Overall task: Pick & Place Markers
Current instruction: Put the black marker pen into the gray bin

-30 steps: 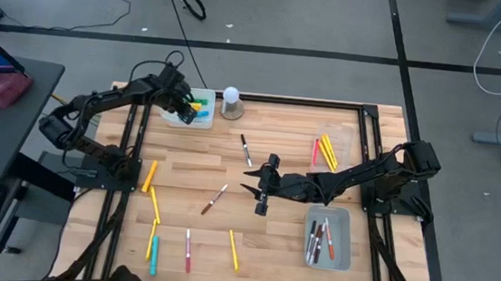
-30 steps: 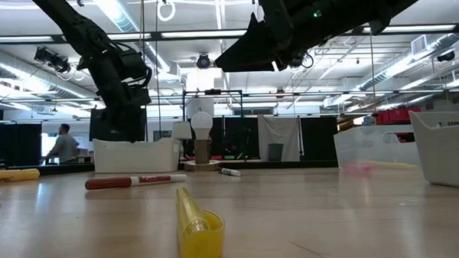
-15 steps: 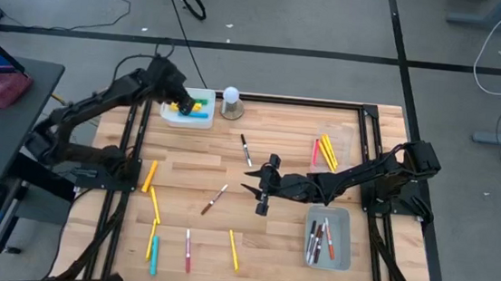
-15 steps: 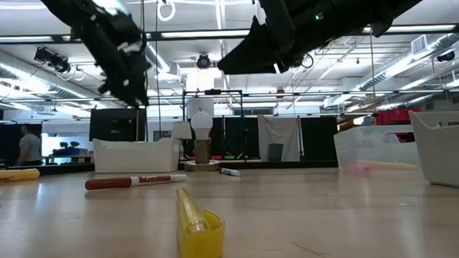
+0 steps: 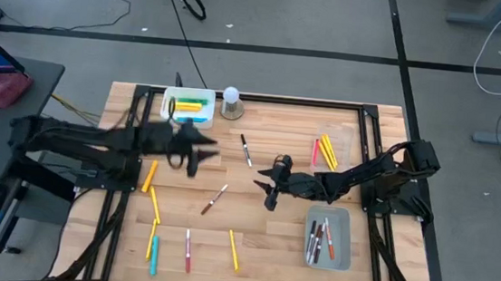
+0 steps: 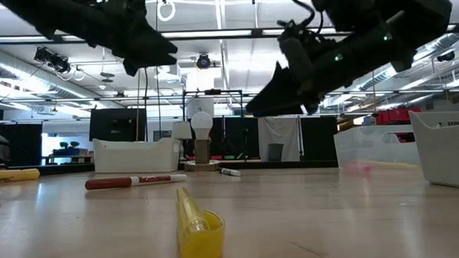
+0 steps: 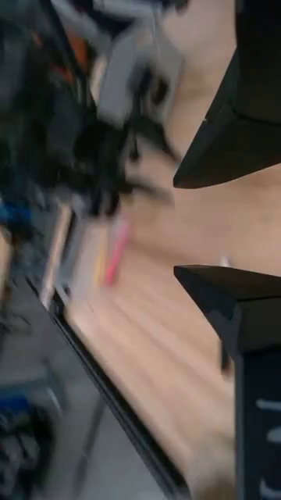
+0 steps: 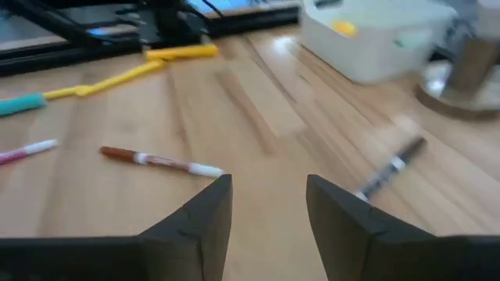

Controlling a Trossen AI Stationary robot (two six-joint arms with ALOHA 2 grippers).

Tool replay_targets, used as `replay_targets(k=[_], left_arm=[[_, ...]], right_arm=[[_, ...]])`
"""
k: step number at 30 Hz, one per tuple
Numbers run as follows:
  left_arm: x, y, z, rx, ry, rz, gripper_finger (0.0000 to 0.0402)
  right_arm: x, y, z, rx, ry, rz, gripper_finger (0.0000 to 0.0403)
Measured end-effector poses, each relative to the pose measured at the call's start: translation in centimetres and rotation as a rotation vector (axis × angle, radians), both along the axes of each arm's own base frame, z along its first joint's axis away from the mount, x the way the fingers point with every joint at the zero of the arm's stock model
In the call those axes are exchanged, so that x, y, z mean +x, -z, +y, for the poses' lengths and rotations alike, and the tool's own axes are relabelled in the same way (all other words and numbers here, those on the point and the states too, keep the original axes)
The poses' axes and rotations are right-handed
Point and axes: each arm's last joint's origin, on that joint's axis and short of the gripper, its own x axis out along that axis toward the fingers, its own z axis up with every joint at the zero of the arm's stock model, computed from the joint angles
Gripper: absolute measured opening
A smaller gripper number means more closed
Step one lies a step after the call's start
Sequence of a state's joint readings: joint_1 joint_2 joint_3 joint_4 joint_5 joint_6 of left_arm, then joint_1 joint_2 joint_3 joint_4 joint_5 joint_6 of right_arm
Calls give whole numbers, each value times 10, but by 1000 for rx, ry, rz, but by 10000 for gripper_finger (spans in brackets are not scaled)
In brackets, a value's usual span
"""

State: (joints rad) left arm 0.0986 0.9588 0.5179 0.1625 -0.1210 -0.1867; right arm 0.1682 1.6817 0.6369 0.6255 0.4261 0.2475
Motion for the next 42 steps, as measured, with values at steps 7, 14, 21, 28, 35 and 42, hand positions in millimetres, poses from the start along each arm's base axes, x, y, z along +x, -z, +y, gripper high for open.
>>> replay_targets(k=[7, 14, 21, 28, 35, 42], left_arm=[[2, 37, -38, 13, 42, -44, 177], [7, 47, -43, 44, -50, -12, 177], [9, 49, -41, 60, -73, -11, 177], [9, 49, -41, 60, -73, -12, 177], [9, 49, -41, 60, -74, -11, 177], [9, 49, -41, 60, -73, -9, 177]], right_arm=[[16, 9, -28, 16, 98, 114, 170], [63, 31, -52, 0, 150, 239, 212], [86, 51, -85, 10, 303, 351, 210], [85, 55, -100, 83, 271, 390, 125], [81, 57, -96, 54, 278, 456, 16], [57, 24, -53, 8, 283, 589, 26]])
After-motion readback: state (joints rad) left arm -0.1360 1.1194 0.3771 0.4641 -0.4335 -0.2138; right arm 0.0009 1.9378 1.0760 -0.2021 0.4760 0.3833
